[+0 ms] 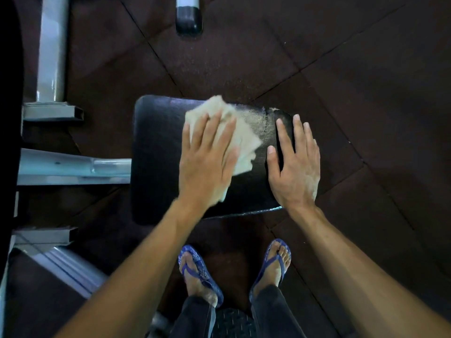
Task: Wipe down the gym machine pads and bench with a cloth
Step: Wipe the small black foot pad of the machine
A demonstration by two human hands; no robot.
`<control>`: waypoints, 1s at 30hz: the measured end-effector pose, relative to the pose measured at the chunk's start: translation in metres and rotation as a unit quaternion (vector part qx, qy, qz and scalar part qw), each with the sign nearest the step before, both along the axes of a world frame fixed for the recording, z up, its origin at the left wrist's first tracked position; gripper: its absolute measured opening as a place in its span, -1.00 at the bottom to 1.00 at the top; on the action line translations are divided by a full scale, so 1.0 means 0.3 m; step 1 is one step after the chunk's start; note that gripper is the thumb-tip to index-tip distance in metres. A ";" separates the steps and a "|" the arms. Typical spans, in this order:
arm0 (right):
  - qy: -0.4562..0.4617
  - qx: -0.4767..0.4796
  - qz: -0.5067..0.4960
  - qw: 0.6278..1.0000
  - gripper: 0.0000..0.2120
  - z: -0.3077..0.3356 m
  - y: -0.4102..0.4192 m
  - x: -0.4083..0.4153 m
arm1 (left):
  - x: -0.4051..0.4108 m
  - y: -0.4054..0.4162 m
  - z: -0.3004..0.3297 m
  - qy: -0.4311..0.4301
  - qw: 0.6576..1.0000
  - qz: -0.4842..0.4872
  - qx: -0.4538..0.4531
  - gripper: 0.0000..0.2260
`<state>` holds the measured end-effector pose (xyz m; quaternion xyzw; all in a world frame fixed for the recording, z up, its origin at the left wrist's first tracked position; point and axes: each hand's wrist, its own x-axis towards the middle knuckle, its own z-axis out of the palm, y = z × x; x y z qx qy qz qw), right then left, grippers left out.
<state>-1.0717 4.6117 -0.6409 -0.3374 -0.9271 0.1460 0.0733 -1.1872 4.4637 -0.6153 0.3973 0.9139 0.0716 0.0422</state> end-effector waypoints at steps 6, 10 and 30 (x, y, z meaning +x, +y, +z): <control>-0.002 -0.005 -0.002 1.000 -0.49 -0.003 -0.004 0.000 | 0.004 -0.292 0.001 -0.011 1.000 -0.004 0.013 -0.54; -0.009 0.005 -0.007 1.000 -0.49 -0.003 -0.014 -0.009 | -0.107 -0.157 -0.013 -0.035 0.997 0.009 0.062 -0.56; -0.008 -0.046 -0.065 0.997 -0.46 0.064 -0.287 -0.203 | -0.042 -0.160 -0.067 -0.017 0.995 0.100 0.002 -0.54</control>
